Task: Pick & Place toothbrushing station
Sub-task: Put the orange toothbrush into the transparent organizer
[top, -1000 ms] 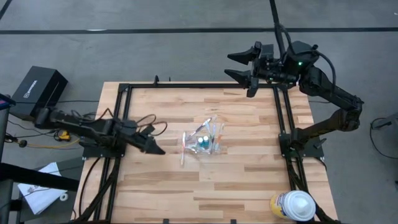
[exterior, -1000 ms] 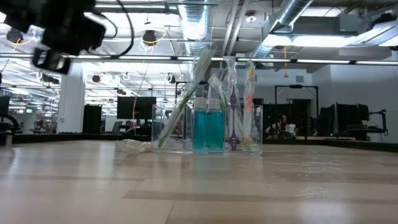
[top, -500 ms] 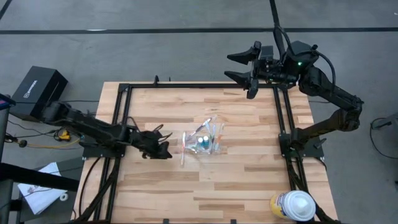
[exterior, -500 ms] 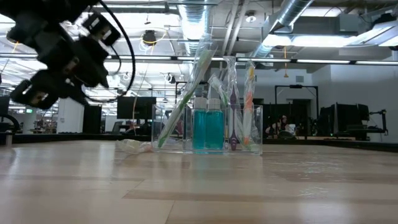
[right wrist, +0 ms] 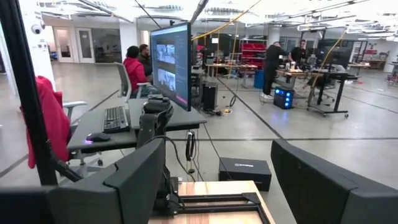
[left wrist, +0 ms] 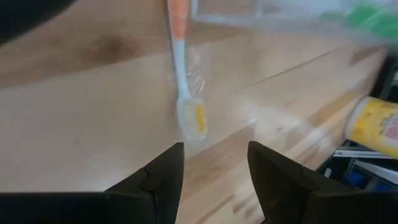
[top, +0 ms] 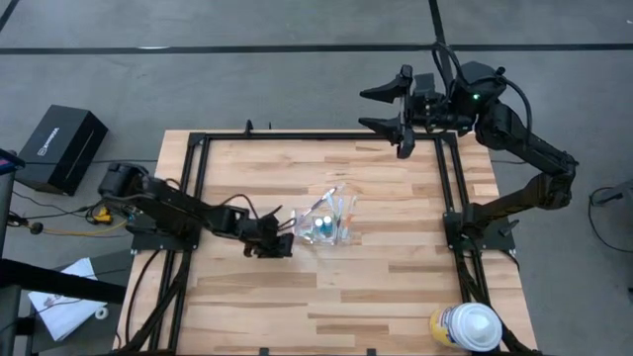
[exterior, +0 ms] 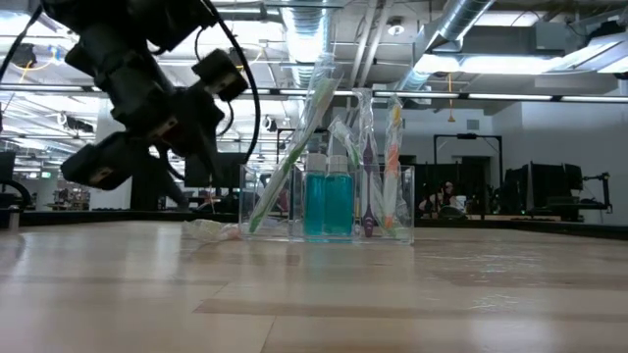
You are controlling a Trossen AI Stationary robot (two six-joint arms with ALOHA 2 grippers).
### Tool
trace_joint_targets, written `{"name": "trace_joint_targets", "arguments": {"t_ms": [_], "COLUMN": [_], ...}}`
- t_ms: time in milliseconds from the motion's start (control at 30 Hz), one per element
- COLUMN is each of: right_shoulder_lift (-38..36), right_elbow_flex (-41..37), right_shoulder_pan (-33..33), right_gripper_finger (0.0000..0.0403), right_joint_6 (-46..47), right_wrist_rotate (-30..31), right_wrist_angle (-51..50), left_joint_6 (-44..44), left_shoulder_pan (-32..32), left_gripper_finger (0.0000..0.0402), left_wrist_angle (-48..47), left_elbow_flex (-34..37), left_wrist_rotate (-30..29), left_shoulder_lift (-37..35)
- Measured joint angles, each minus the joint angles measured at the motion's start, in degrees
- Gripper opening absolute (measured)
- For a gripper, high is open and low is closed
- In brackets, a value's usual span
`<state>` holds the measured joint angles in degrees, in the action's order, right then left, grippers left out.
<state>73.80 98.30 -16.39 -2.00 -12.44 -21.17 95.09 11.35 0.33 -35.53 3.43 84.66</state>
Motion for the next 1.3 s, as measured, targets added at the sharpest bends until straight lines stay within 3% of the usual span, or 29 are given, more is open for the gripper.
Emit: {"name": "trace_joint_targets", "arguments": {"t_ms": [267, 867, 1300], "right_shoulder_lift": [0.0, 0.0, 0.0], "right_elbow_flex": [0.0, 0.0, 0.0], "right_shoulder_pan": [-1.1, -1.0, -1.1], "right_gripper_finger": [0.0286, 0.0286, 0.0286], "right_joint_6": [0.0, -1.0, -1.0], "right_wrist_rotate": [-4.3, -5.6, -5.6], "right_wrist_angle": [-1.2, -1.1, -1.0], "left_joint_6": [2.8, 4.7, 4.4], "left_shoulder_pan": [0.8, 0.7, -0.8], "left_gripper_finger": [0.0172, 0.0172, 0.0172], "left_wrist_angle": [-0.2, -3.9, 0.2], "left_elbow_flex": [-2.0, -2.1, -2.3], "left_wrist_rotate": [0.9, 1.1, -0.5], "left_shoulder_lift": [4.2, 5.1, 7.1]}}
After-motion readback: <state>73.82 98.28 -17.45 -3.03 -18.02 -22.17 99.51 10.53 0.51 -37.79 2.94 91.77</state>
